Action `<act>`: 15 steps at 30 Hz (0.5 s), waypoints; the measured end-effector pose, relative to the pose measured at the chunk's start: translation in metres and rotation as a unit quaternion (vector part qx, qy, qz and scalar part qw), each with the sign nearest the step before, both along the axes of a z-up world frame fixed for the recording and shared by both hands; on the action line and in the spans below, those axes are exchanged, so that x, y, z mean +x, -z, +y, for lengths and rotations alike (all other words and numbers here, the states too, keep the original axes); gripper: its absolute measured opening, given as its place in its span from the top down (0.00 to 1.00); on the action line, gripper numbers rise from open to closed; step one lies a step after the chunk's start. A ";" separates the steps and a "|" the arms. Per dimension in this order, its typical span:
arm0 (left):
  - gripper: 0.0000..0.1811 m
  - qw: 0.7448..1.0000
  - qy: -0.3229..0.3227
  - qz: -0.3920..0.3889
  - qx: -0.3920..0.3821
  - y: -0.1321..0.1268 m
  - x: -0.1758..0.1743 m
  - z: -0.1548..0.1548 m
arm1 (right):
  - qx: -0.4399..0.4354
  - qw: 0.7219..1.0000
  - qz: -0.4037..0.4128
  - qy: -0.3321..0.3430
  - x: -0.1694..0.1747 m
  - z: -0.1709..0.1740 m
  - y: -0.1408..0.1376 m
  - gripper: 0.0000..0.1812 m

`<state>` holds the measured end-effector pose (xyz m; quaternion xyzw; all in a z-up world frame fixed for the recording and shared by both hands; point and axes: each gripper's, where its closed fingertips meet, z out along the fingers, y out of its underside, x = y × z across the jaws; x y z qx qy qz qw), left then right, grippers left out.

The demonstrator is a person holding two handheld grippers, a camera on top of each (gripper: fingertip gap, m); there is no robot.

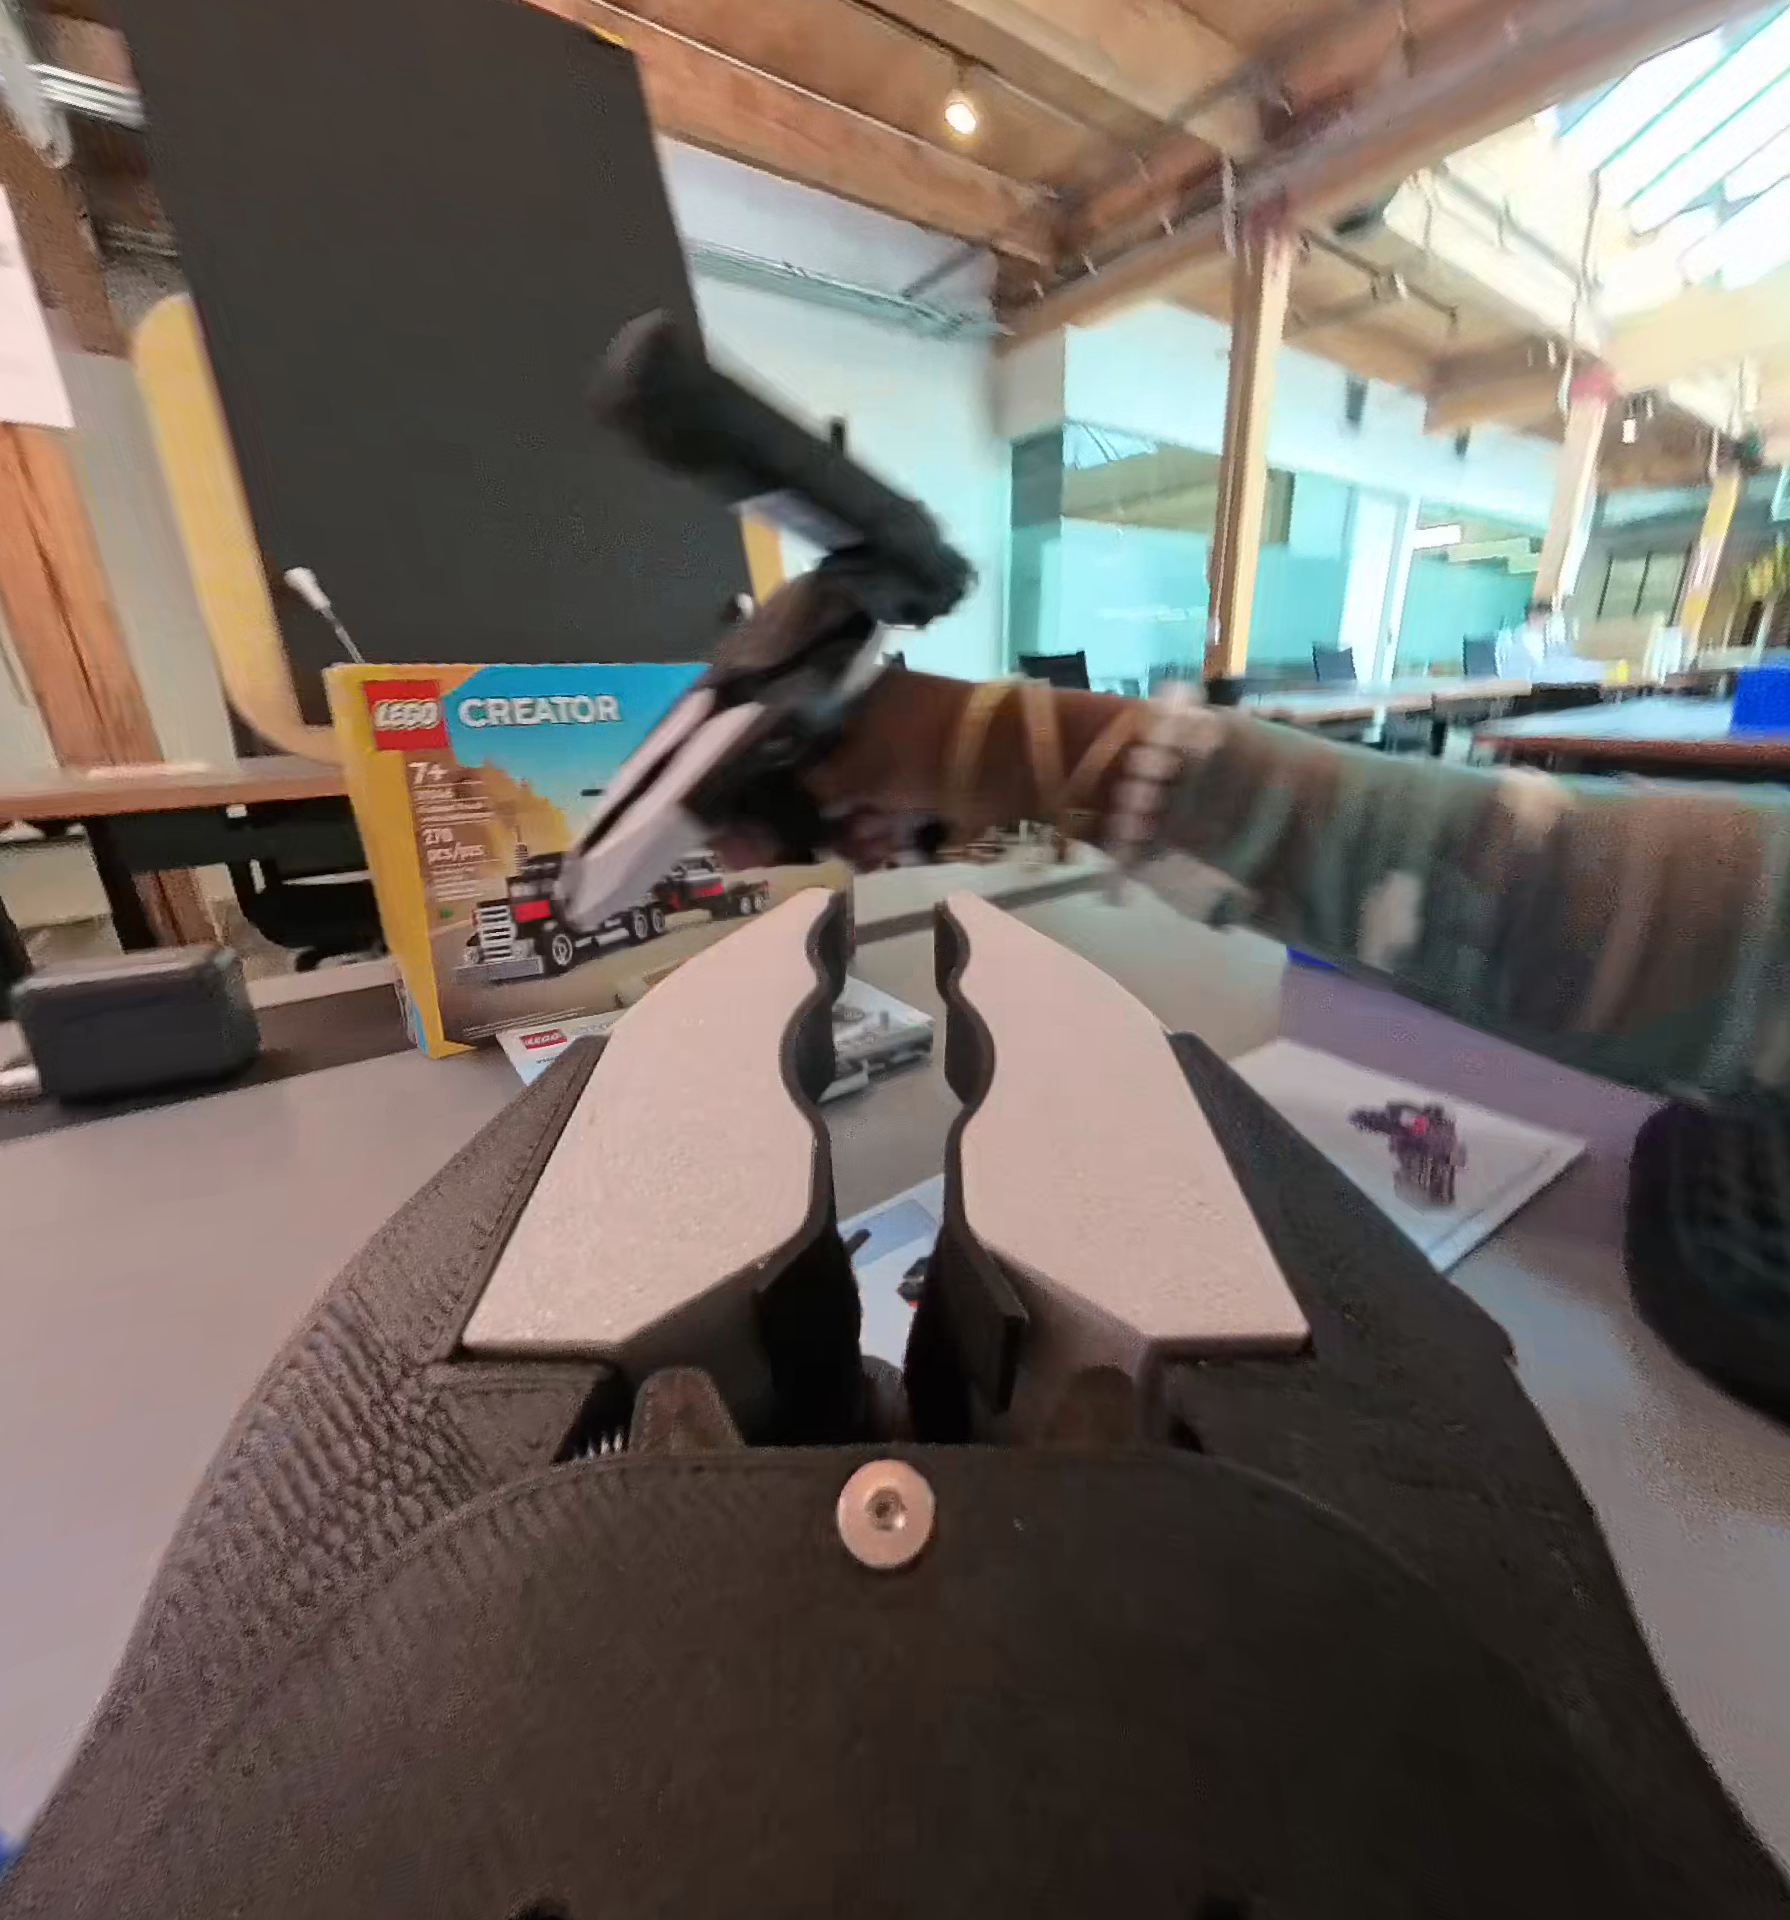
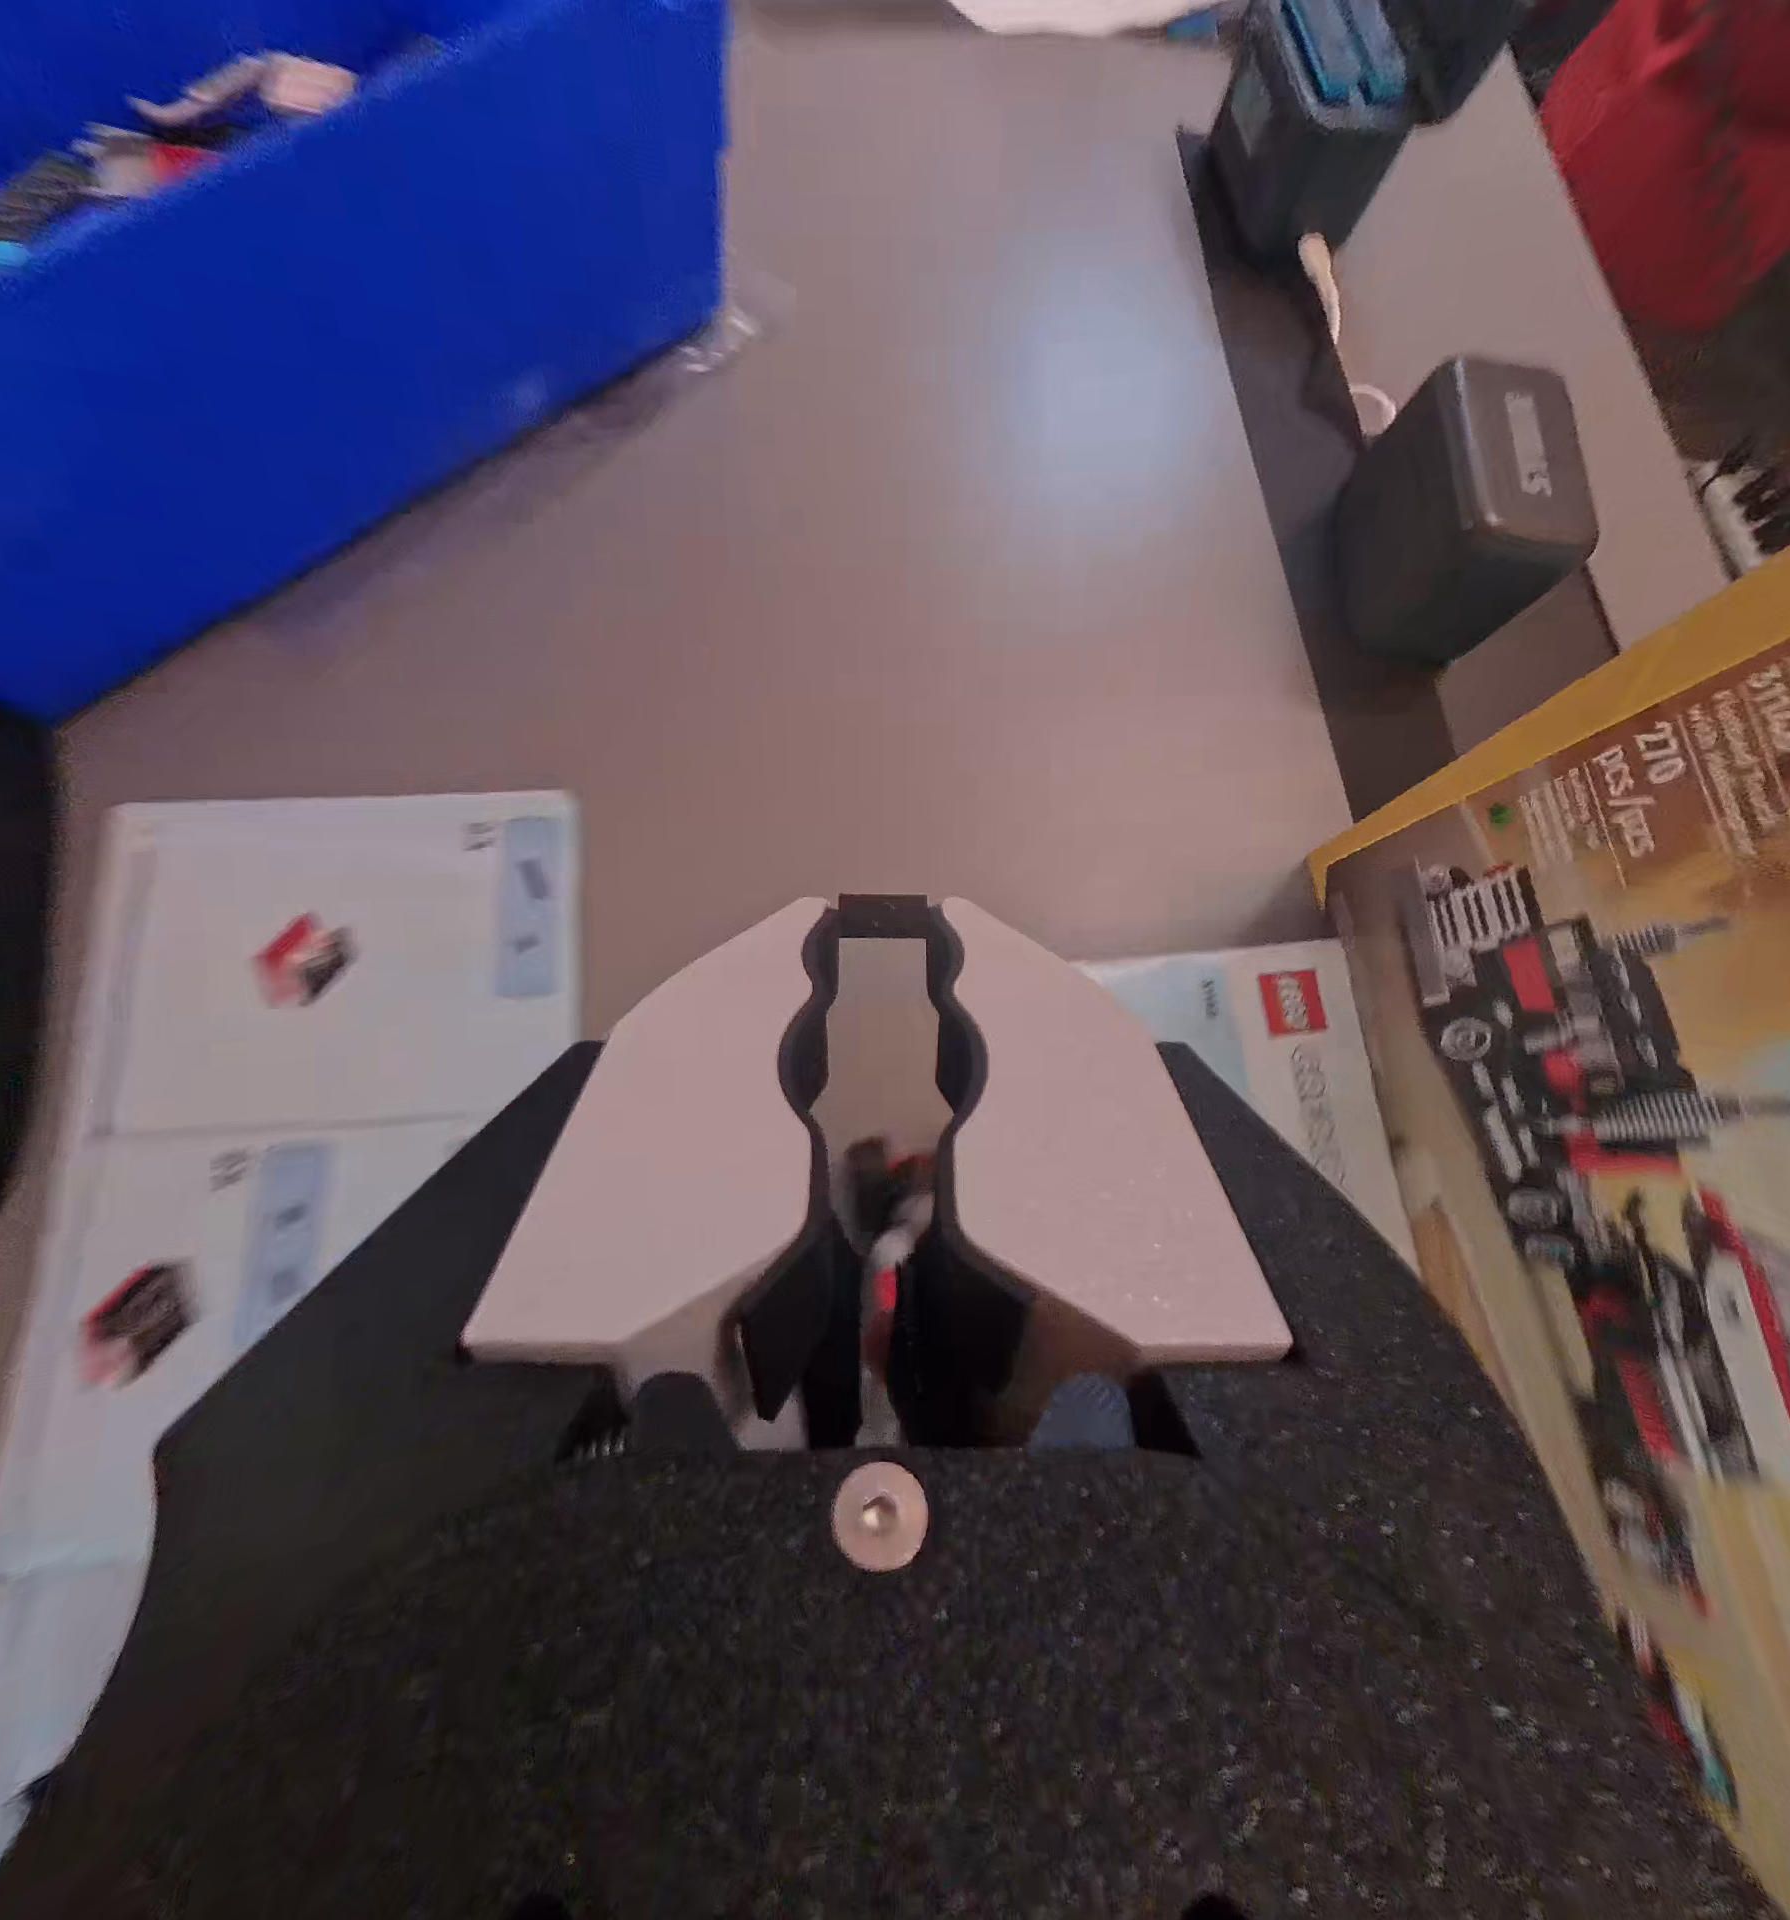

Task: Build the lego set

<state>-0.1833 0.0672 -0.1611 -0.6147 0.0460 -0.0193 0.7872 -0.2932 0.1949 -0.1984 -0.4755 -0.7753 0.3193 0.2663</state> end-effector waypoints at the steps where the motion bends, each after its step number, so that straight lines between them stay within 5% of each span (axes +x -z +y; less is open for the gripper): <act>1: 0.91 1.000 -0.002 -0.025 0.009 -0.002 -0.006 -0.002 | 0.005 1.000 0.008 0.001 0.021 -0.010 -0.010 0.91; 6: 0.91 0.998 0.017 -0.054 0.008 -0.002 -0.007 -0.002 | 0.008 1.000 0.020 0.020 0.135 -0.062 -0.019 0.91; 11: 0.91 0.997 0.072 0.001 -0.027 0.004 0.018 0.000 | -0.009 1.000 -0.008 -0.006 0.218 -0.110 0.034 0.91; 15: 0.89 0.973 0.150 0.058 -0.164 0.027 0.043 -0.003 | -0.030 0.999 -0.028 -0.005 0.241 -0.126 0.070 0.91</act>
